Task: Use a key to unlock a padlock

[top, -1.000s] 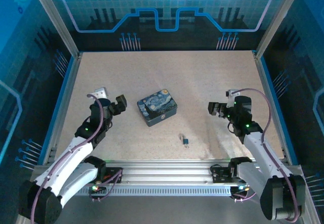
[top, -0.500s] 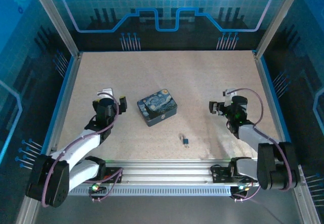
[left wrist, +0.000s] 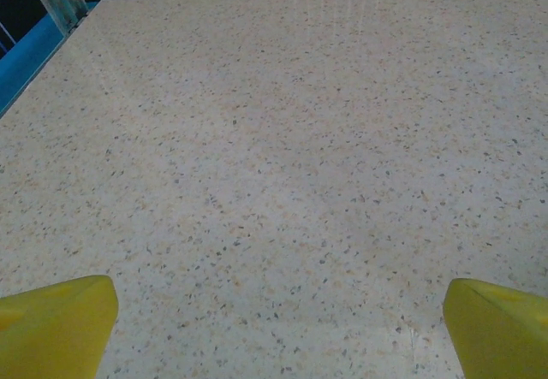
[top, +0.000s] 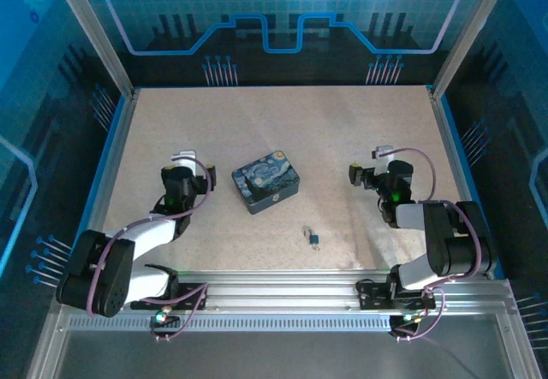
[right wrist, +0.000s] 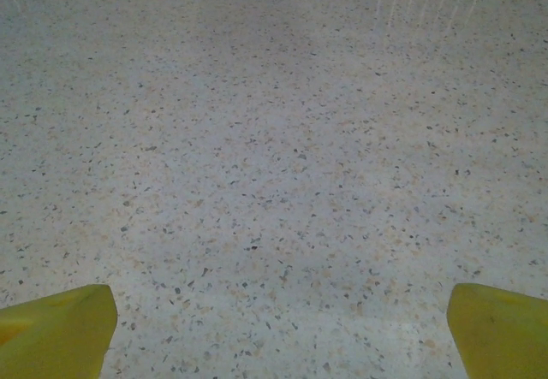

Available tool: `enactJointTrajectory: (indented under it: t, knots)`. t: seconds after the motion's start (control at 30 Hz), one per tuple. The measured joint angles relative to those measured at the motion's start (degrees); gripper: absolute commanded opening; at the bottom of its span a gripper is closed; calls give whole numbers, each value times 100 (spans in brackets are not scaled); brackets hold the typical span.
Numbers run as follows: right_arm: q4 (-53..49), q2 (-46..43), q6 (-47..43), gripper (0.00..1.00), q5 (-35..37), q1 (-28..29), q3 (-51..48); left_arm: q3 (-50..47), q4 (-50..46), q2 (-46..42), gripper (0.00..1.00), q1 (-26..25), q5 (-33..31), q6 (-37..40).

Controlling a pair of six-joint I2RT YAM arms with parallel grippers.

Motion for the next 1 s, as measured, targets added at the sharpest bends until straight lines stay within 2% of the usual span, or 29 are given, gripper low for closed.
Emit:
enactJointTrajectory:
  t: [0.27, 0.4, 0.53, 0.73, 0.87, 1.0]
  knots:
    - [-9, 11, -105, 100, 61, 50, 146, 114, 457, 590, 99, 229, 391, 356]
    - [-9, 11, -109, 100, 63, 50, 149, 372, 498, 826, 99, 289, 767, 435]
    - [-9, 11, -109, 100, 63, 50, 149, 376, 942, 1034, 99, 334, 1110, 433]
    - [-9, 11, -109, 100, 63, 50, 149, 229, 1388, 1086, 99, 474, 1305, 400]
    - [-9, 17, -109, 100, 63, 50, 149, 22, 2035, 1486, 99, 627, 1436, 382]
    - [-9, 20, -109, 100, 81, 55, 149, -26, 2031, 1635, 99, 675, 1471, 284]
